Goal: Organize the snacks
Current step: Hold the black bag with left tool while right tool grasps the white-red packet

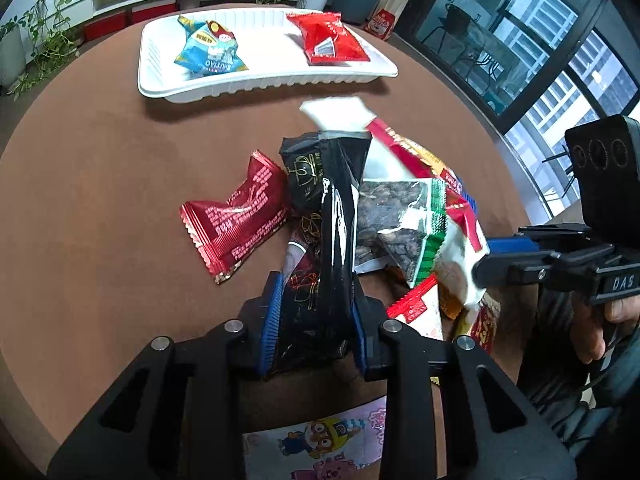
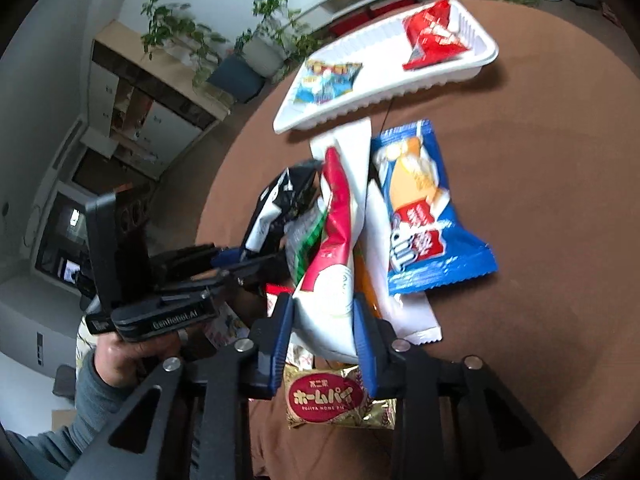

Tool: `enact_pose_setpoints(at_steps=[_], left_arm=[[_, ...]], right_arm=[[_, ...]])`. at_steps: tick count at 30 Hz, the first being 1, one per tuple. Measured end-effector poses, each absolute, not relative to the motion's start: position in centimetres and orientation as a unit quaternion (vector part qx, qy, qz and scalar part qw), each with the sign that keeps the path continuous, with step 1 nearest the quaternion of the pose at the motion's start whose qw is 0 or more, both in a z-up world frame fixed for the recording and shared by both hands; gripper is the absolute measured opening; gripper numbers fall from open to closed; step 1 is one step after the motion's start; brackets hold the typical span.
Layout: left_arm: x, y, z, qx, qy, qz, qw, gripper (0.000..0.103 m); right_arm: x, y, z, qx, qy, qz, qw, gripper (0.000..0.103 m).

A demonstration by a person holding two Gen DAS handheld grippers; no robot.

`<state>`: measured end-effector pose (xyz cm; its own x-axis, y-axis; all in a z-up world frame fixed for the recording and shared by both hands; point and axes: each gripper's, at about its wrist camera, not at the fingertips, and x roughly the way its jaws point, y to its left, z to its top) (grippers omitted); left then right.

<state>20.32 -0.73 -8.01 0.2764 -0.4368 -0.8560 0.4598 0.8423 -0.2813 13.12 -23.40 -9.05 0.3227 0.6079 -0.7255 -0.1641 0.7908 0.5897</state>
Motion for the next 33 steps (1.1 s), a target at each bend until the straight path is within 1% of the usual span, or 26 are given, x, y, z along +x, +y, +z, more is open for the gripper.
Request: enact_pose_setpoints(at_steps=[3,5,10,17,21,24,33], left_arm=[[20.3,-1.0,-7.9,0.015,0.531,-0.281,0.799,0.027],[20.4,-1.0,-8.0,0.016,0.531,-0.281,0.799,0.027],[20.4,-1.0,-8.0,0.017,0.529,-0.279,0.801,0.027],[20.3,-0.9,-8.1,0.018,0.525,-0.279,0.804,0.027],[20.0,-1.0,-7.9,0.02,0.522,-0.283,0.804,0.022],[20.0,-1.0,-7.7,0.016,0.518,-0.284,0.807,0.022],[19.9,-1.0,-7.3,0.009,0.511,-0.29,0.809,0.02]], right_arm=[[13.4,-22.9,-9.4,0.208,0.541,0.249,0.776,0.032],[13.7,-22.8,-9.9,0.207,0.551,0.243,0.771,0.036],[13.3,-22.6,-9.8,0.196,0.538,0.246,0.782,0.037],[13.0,-22.4,-9.8,0.197,0.531,0.252,0.785,0.03],[12.6,-22.0,-9.2,0.177,0.52,0.248,0.798,0.027],[12.3,-22.2,-8.5,0.173,0.506,0.241,0.81,0.025],[12.0,-22.2,-7.7,0.162,0.49,0.237,0.824,0.023]])
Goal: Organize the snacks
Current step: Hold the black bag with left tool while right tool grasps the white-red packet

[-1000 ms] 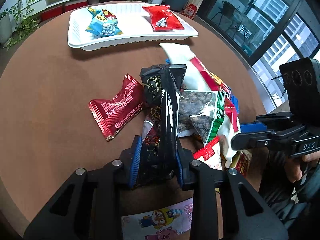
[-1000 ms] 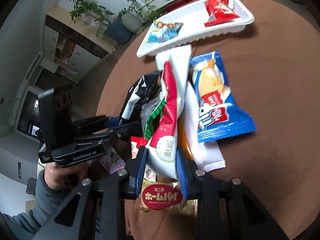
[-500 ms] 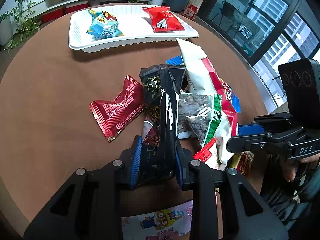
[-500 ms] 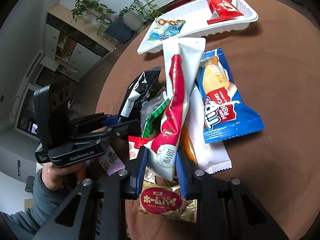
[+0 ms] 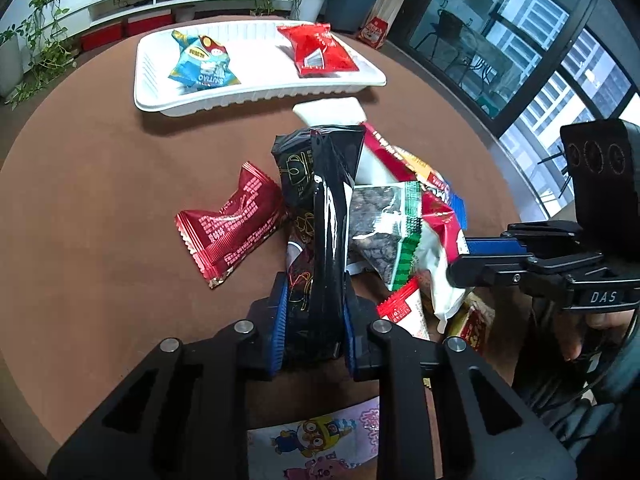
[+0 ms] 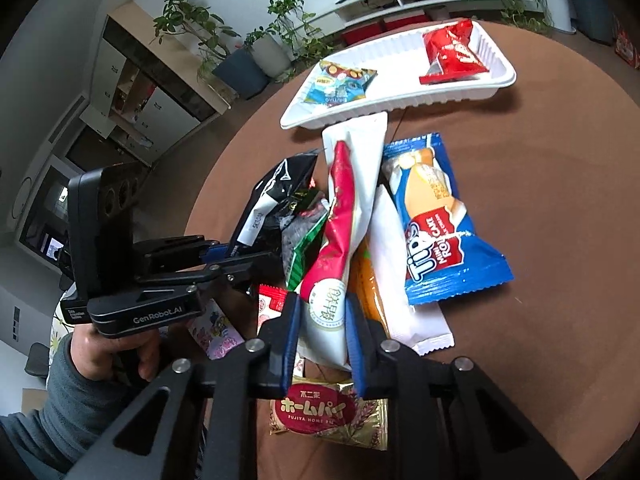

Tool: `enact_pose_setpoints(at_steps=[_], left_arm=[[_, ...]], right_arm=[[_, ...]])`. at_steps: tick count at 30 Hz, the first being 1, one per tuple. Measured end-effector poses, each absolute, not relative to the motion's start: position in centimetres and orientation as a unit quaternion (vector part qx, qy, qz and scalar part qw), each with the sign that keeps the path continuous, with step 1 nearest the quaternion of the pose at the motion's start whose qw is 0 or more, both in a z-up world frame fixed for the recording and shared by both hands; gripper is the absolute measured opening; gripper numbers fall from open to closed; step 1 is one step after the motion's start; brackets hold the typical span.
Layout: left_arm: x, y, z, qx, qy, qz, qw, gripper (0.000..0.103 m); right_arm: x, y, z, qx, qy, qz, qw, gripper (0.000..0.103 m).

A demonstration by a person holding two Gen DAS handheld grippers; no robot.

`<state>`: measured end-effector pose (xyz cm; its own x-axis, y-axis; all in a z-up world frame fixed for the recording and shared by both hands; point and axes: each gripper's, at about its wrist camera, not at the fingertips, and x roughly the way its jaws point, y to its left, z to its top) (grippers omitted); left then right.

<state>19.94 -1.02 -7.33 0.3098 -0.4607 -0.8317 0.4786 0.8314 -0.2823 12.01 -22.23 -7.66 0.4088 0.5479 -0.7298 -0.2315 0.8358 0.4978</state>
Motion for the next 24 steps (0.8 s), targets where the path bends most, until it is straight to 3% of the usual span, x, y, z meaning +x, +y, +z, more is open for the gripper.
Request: enact_pose_setpoints(at_steps=[17,24], left_arm=[[19.7,-0.3,-7.0,-0.006,0.501,-0.289,0.816,0.02],[19.6,-0.5,-7.4,0.003,0.508,-0.284,0.813,0.02]], right_arm=[[11.2,-22.2,-6.3,0.15,0.476,0.24,0.833,0.021],[12.1,-21.9,-6.8,0.139,0.512,0.24,0.813,0.023]])
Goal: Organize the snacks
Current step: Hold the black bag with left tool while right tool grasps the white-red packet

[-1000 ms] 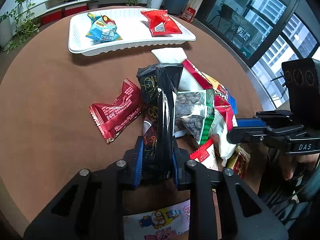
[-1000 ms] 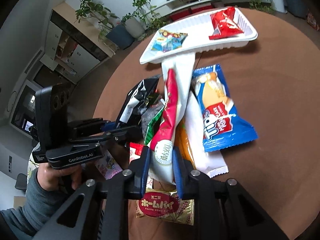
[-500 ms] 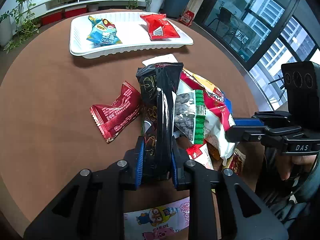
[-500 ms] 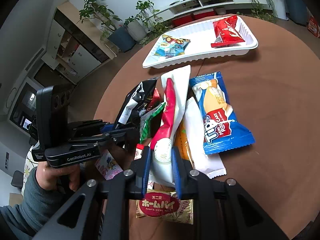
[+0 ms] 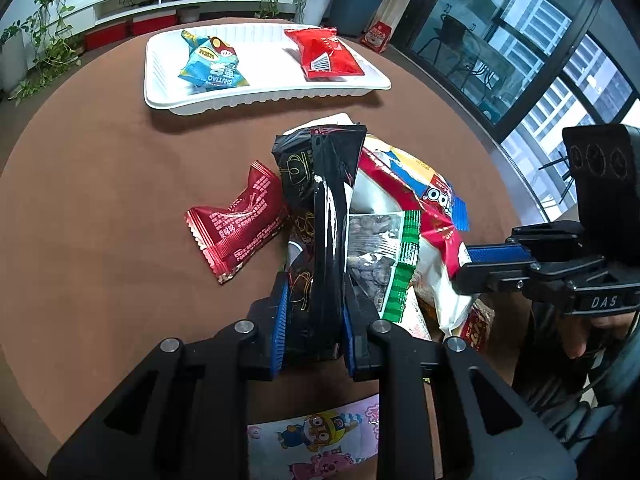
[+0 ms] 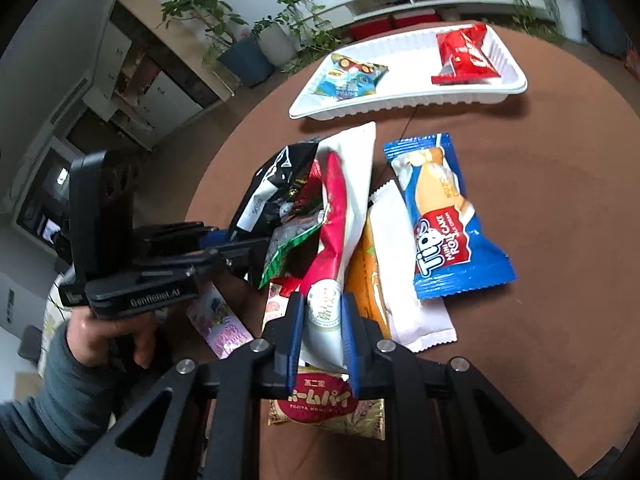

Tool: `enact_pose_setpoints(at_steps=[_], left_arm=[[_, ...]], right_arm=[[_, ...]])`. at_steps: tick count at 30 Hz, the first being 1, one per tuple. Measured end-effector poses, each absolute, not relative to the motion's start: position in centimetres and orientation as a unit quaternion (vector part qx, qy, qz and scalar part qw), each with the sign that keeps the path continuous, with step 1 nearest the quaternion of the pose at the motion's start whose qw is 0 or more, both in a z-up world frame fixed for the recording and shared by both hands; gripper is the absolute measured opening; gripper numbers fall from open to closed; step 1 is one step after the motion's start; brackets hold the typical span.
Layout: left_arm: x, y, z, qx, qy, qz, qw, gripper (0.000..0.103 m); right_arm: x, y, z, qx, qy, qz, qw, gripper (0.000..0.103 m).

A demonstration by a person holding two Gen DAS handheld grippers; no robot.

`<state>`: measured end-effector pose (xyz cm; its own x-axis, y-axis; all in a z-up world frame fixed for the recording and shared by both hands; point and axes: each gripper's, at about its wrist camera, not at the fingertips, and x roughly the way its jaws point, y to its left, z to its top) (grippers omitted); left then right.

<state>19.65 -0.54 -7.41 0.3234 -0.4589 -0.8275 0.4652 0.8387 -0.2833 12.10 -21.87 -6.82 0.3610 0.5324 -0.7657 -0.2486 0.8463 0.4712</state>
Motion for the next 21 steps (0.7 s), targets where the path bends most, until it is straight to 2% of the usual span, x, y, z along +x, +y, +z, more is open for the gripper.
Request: enact_pose_setpoints(at_steps=[2,4,5,6,7,10,12,21], left_arm=[[19.7,-0.4,-7.4,0.002,0.508,-0.283,0.814,0.02],[19.7,-0.4,-7.5,0.001,0.508,-0.282,0.814,0.02],[19.7,-0.3,-7.5,-0.001,0.508,-0.282,0.814,0.02],[19.8,-0.3,-7.5,-0.002,0.509,-0.282,0.814,0.02],[19.8,-0.3,-7.6,-0.003,0.509,-0.281,0.813,0.02],[19.9,-0.2,-7.8,-0.004,0.512,-0.28,0.812,0.02],[20.0,-0.1,-8.0,-0.003,0.516,-0.279,0.81,0.02],[19.8,-0.4,-8.0,0.0,0.513,-0.284,0.81,0.02]], right_arm=[[12.5,-21.7,-6.5,0.127,0.512,0.223,0.82,0.03],[13.2,-21.6,-6.0,0.131,0.516,0.221,0.817,0.043],[13.5,-21.4,-5.8,0.131,0.517,0.22,0.817,0.055],[13.9,-21.2,-5.7,0.128,0.519,0.222,0.815,0.061],[14.2,-20.8,-5.9,0.12,0.525,0.221,0.813,0.061],[14.9,-20.0,-6.8,0.112,0.538,0.225,0.805,0.059],[15.2,-19.8,-7.6,0.108,0.549,0.222,0.799,0.041],[13.7,-19.4,-6.6,0.073,0.52,0.215,0.823,0.03]])
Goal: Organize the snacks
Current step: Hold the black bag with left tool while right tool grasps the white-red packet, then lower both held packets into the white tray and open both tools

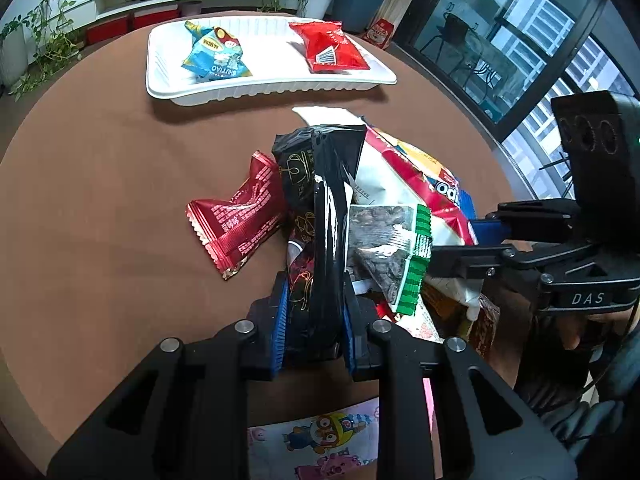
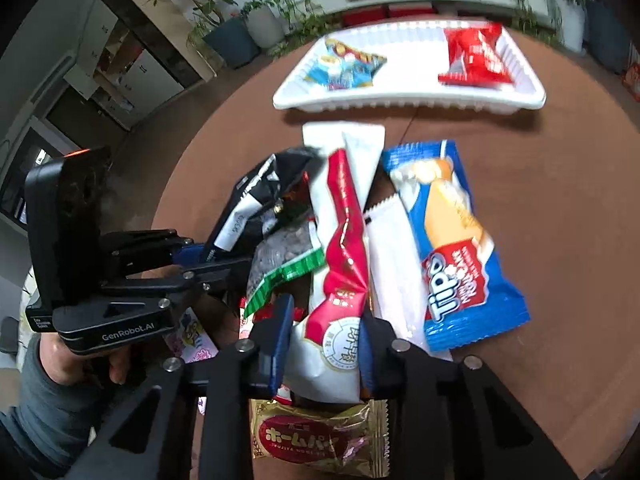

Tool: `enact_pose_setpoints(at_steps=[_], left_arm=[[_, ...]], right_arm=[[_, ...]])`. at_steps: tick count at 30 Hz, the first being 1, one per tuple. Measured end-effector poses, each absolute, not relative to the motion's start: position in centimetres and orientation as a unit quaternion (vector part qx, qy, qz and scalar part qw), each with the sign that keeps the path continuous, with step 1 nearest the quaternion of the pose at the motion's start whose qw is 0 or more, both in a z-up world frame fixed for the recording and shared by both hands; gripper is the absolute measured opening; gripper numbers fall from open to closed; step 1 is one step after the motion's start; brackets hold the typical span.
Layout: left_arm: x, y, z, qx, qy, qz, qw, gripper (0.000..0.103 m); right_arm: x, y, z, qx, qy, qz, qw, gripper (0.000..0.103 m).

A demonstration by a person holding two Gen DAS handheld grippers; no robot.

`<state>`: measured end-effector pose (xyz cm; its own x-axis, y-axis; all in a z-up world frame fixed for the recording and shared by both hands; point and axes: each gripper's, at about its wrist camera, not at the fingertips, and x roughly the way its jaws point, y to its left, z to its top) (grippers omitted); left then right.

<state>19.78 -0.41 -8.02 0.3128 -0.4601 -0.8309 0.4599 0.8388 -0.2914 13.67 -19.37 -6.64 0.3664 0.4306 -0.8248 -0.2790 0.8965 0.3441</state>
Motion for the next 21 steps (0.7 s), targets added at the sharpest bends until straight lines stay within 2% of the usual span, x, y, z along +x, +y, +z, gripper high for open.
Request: enact_pose_setpoints(at_steps=[21], left_arm=[[19.0,2.1,-4.3,-0.046,0.473,-0.282,0.834,0.02]], right_arm=[[12.1,-22.7,-1.5,0.075,0.44,0.2,0.872,0.03]])
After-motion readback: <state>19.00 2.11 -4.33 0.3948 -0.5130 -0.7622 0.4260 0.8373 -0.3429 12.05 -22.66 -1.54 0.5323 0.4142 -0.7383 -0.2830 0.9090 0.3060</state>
